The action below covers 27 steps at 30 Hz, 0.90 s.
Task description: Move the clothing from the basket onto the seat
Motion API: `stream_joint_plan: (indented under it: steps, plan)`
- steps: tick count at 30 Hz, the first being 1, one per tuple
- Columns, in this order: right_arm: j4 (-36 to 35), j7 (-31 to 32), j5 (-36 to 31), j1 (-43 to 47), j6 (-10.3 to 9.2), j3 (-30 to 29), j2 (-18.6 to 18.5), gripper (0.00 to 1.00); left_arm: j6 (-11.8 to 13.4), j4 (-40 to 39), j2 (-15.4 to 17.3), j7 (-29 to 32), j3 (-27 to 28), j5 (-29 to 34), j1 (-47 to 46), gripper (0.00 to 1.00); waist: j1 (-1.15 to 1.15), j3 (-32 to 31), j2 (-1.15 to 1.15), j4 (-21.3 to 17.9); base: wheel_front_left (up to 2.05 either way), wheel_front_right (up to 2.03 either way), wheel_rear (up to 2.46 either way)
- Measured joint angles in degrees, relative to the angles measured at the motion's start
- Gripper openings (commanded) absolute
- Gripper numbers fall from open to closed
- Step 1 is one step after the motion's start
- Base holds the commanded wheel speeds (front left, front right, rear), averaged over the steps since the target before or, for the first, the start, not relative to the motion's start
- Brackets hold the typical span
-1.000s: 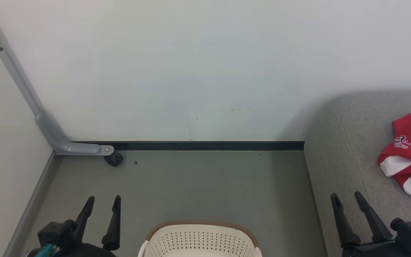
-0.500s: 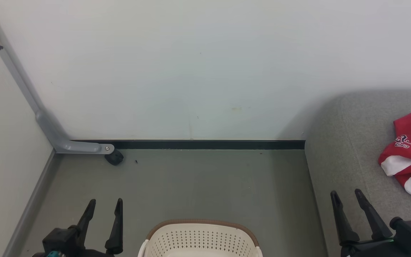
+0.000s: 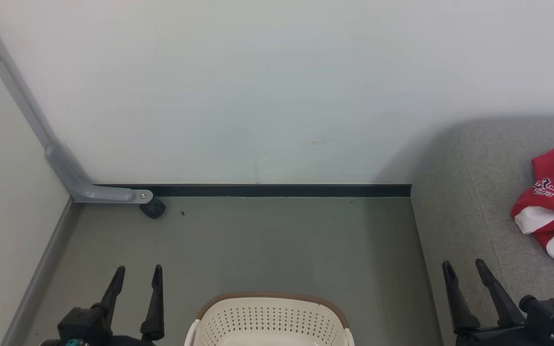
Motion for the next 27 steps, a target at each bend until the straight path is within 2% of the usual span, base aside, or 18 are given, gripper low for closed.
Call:
stream_joint_plan:
  steps: [7,16,17,27]
  plan:
    - [0.5,0.0,-0.4,-0.1,0.02,-0.5,0.3,1.0,-0.2,-0.1,-1.1,0.0,1.1,0.8,0.0,1.0,0.0,0.4,0.0,0.0,0.0,0.0,0.0]
    - [0.9,0.0,-0.9,-0.1,0.27,-0.8,0.9,1.0,-1.9,0.0,-1.9,0.0,2.4,1.4,0.0,1.0,0.0,0.6,0.0,0.0,0.0,0.0,0.0]
    - [1.0,0.0,-0.9,-0.2,0.29,-0.9,0.9,0.0,-2.4,0.0,-1.9,0.0,2.4,1.4,0.0,0.0,0.0,0.6,0.0,-0.1,0.0,0.0,0.0]
    - [4.3,1.1,1.0,2.3,0.27,-1.0,2.8,0.0,-2.6,3.2,-3.4,1.1,2.5,-0.7,2.6,0.0,0.0,0.5,0.0,-0.1,0.0,0.0,0.0]
